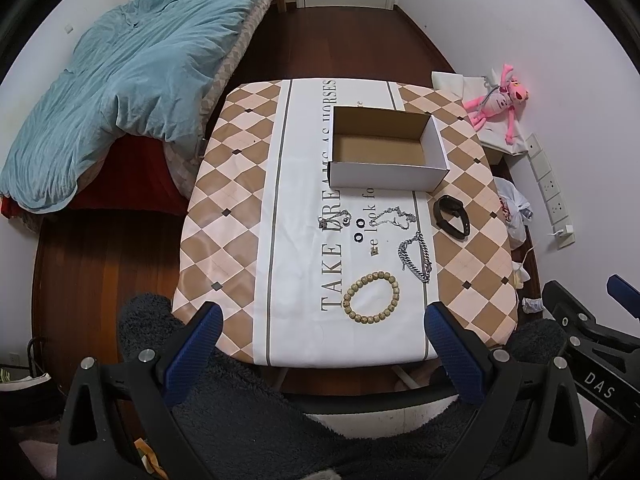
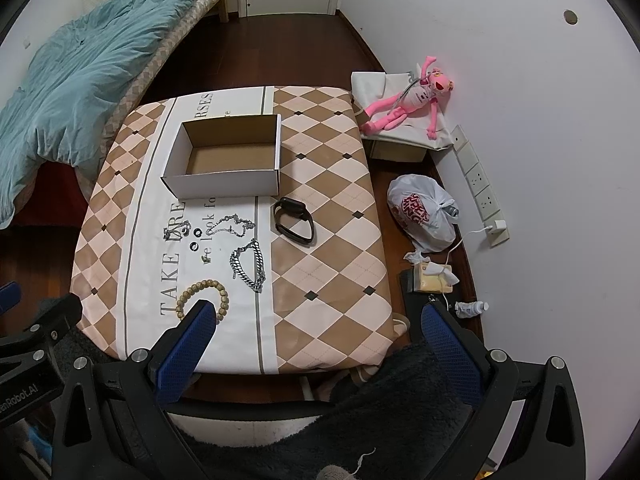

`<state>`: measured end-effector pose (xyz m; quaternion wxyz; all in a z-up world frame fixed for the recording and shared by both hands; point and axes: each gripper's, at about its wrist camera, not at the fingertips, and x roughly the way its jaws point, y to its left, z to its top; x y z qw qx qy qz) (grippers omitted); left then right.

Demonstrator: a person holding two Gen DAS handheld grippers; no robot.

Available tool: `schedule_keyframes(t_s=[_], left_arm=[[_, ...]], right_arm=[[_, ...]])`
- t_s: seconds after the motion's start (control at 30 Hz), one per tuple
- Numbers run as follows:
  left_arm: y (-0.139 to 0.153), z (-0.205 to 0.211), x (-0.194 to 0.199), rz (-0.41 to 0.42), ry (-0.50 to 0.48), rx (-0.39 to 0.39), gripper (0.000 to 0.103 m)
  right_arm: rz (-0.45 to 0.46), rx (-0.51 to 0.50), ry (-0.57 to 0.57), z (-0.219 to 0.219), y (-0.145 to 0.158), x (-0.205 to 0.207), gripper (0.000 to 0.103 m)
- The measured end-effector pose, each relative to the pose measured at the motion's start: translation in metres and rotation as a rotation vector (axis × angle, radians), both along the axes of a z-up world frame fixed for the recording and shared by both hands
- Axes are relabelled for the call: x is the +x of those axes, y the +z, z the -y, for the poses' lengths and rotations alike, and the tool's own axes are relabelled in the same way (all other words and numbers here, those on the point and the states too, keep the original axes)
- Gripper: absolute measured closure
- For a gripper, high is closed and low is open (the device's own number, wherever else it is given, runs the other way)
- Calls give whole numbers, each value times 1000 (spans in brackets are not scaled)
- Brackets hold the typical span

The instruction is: Organize jewelry

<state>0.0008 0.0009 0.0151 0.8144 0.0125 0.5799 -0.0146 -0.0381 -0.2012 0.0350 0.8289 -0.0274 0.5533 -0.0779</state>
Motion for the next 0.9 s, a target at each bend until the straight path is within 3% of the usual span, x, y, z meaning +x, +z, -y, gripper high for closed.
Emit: schedule_keyframes(t_s=[0.9], left_arm=[[11, 5, 2, 12, -4, -6, 0]], right_arm=[[6, 2, 4, -6, 9, 1, 0]])
